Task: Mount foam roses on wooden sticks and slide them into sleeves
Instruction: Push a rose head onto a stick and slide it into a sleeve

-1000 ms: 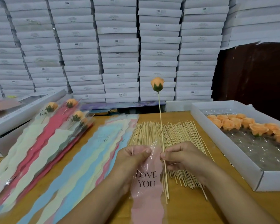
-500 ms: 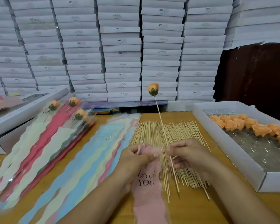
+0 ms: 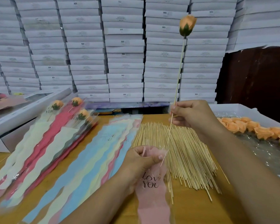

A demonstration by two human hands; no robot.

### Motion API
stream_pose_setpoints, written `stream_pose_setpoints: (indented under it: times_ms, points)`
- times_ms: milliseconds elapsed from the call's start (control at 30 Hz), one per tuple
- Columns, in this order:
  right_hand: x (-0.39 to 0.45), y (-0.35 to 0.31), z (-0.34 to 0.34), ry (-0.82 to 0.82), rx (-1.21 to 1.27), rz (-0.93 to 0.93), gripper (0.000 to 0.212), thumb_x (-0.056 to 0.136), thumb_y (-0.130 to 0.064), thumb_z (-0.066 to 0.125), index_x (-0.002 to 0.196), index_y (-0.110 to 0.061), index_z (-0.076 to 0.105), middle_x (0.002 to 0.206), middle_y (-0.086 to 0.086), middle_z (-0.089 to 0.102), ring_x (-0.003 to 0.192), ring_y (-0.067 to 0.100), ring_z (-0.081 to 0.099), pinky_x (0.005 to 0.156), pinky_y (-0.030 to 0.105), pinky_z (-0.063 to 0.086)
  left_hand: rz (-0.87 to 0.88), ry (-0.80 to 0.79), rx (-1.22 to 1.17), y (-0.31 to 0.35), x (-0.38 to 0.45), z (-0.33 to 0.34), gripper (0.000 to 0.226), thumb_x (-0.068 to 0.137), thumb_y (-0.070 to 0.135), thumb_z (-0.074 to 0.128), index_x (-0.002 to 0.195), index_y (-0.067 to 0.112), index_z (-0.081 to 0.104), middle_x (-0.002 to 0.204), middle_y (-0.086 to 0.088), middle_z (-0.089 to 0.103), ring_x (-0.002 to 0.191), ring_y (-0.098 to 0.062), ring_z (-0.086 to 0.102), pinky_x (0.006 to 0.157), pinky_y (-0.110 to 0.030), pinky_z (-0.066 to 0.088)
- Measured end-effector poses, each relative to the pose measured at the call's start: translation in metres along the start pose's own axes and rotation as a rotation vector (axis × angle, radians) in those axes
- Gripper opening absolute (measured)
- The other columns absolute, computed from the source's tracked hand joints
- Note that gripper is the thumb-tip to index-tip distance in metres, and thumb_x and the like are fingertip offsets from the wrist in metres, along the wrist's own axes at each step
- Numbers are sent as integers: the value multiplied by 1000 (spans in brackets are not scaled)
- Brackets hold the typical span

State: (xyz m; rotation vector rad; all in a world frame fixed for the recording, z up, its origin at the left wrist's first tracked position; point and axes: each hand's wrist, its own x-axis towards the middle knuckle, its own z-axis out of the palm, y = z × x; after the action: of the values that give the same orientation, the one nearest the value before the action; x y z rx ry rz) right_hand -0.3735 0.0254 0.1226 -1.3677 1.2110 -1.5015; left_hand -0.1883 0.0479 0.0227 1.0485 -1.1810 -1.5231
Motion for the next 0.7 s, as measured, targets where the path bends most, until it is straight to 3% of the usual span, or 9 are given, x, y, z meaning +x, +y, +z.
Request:
stream_pose_setpoints:
  times_ms: [233,433,500,600,700]
  points:
    - [-9,20,8,-23,-10,82,7,90,-10,71,85,-8,75,72,5,74,62,18,71,53,21,55,14,-1,-18,0,0,1,58,51,24,98,100,5,73,87,-21,75,73,-33,72,68,-38,58]
    - [-16,35,19,-86,-55,113,8,91,-15,71,86,-12,75,74,3,75,63,14,70,53,19,53,6,-17,1,0,2,0,44,66,21,90,102,2,72,89,-20,75,73,-31,72,67,-35,58]
    - [-17,38,20,-85,-61,115,7,91,-16,71,85,-14,75,75,4,76,62,10,69,53,18,53,3,-47,-17,0,1,-1,31,72,19,88,92,0,73,85,-22,73,69,-30,70,64,-35,57]
    - [-17,39,21,-80,-60,118,6,90,-16,72,85,-13,75,74,3,76,61,6,67,53,16,51,16,-92,-28,0,1,-2,14,75,16,85,69,12,73,70,-15,69,56,-23,66,55,-28,53]
    - [-18,39,19,-76,-69,116,7,90,-18,72,90,-13,76,77,0,77,63,3,67,54,14,50,13,-106,-32,0,1,-2,12,75,14,86,71,13,74,71,-14,70,58,-23,67,55,-28,53]
